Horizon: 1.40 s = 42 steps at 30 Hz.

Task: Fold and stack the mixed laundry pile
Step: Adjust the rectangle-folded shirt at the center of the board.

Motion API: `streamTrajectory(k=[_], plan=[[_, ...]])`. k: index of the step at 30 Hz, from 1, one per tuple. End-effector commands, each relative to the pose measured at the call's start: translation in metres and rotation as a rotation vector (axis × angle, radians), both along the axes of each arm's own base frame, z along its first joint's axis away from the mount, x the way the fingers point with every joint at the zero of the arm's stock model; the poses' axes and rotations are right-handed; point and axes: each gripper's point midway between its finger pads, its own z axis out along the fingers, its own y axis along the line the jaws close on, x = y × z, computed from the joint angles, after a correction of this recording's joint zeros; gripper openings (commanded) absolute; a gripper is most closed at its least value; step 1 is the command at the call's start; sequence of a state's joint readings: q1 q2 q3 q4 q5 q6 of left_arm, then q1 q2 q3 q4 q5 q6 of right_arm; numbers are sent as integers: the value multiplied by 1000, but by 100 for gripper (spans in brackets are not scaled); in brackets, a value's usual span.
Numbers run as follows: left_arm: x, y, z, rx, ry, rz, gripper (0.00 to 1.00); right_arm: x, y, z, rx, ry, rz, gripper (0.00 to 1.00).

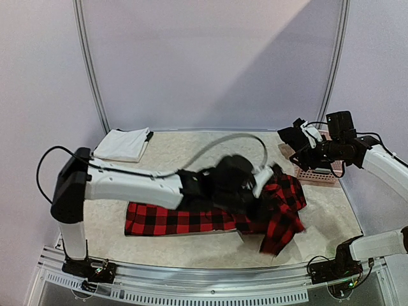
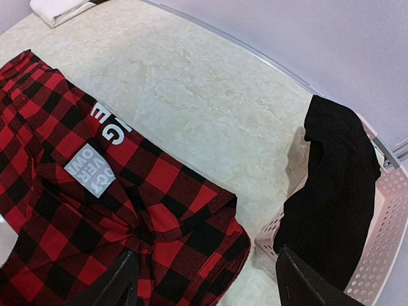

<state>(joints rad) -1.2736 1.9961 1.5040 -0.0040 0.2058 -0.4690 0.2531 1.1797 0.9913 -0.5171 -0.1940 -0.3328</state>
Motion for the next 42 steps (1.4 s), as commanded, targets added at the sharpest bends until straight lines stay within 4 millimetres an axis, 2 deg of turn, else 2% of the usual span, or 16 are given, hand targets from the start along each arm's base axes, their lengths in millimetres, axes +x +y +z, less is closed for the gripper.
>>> streamTrajectory(k=[1,2,4,5,8,9,16,20,24,27,31,37,39,41,42], plan=[[116,39,79,-452,276,287,0,2,-4,2,11,-10,-26,74],[146,53,83,-504,294,355,0,2,-3,1,9,-9,-24,74],[184,69,89,-574,307,434,0,3,-4,-1,8,-1,-23,74],[200,74,91,-595,311,461,0,3,-3,-2,8,0,-20,74],[229,78,96,-656,302,485,0,2,-2,-4,8,10,-14,74],[247,83,98,-685,284,522,0,1,-1,-6,9,17,-6,74],[270,90,90,-681,259,496,0,-8,11,-19,31,78,71,74],[268,86,96,-710,282,412,0,-12,17,-29,37,126,114,74],[250,84,110,-764,383,261,0,-13,20,-33,40,146,130,74],[229,89,97,-714,545,214,0,-16,21,-36,47,156,141,74],[199,100,76,-563,665,182,0,-17,23,-40,42,173,154,74],[179,147,40,-283,711,243,0,-17,27,-49,47,217,173,74],[185,171,33,-187,653,304,6,-17,27,-50,49,219,175,74],[198,204,17,-32,570,434,10,-17,28,-49,53,218,178,74],[206,222,13,61,495,491,17,-17,28,-49,55,219,179,74]])
